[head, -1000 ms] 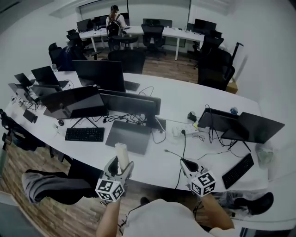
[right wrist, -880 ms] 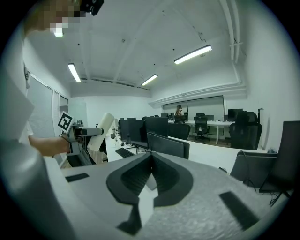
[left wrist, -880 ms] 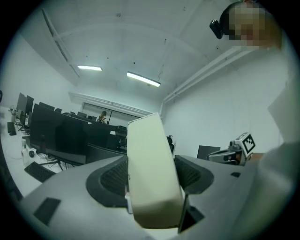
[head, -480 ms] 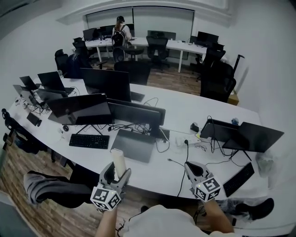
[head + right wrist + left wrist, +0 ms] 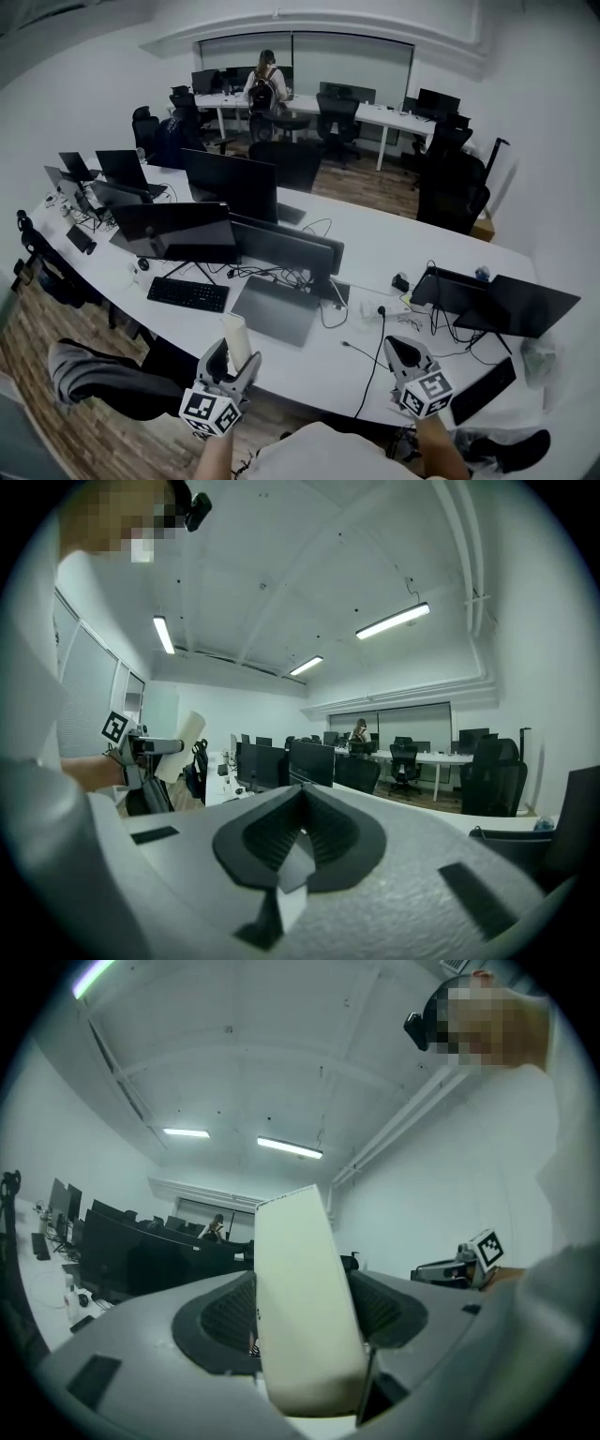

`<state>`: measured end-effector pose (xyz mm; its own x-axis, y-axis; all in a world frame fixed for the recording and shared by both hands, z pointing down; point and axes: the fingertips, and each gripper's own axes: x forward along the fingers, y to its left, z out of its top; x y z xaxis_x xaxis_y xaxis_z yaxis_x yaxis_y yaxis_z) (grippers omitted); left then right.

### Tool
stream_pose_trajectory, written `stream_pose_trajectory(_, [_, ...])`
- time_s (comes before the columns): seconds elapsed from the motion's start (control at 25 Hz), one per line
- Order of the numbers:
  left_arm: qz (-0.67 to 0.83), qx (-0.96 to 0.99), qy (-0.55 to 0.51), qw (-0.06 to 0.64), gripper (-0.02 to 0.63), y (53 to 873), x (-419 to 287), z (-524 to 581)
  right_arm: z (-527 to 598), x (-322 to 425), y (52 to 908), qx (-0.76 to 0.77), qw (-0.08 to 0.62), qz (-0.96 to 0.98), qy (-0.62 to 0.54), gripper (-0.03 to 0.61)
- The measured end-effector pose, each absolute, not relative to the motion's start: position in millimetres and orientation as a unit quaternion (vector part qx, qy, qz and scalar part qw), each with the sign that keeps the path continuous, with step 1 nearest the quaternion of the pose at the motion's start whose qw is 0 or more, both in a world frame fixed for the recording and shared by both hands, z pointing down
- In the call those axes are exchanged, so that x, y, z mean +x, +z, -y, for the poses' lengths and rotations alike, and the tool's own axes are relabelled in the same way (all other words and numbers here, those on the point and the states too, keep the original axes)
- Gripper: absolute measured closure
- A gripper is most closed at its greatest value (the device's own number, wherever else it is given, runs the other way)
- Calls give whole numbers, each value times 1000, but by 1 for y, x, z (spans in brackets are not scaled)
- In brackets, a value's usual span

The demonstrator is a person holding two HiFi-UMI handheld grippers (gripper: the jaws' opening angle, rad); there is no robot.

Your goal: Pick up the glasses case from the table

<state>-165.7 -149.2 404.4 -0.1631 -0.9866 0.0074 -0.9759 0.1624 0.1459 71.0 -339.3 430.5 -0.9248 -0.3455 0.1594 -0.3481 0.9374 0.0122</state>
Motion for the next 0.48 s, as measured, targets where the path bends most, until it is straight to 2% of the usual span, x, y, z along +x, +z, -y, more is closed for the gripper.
stream_pose_trajectory(0.48, [761, 645, -61, 33, 307, 409, -157, 160, 349, 72, 417, 151, 65, 986, -11, 583])
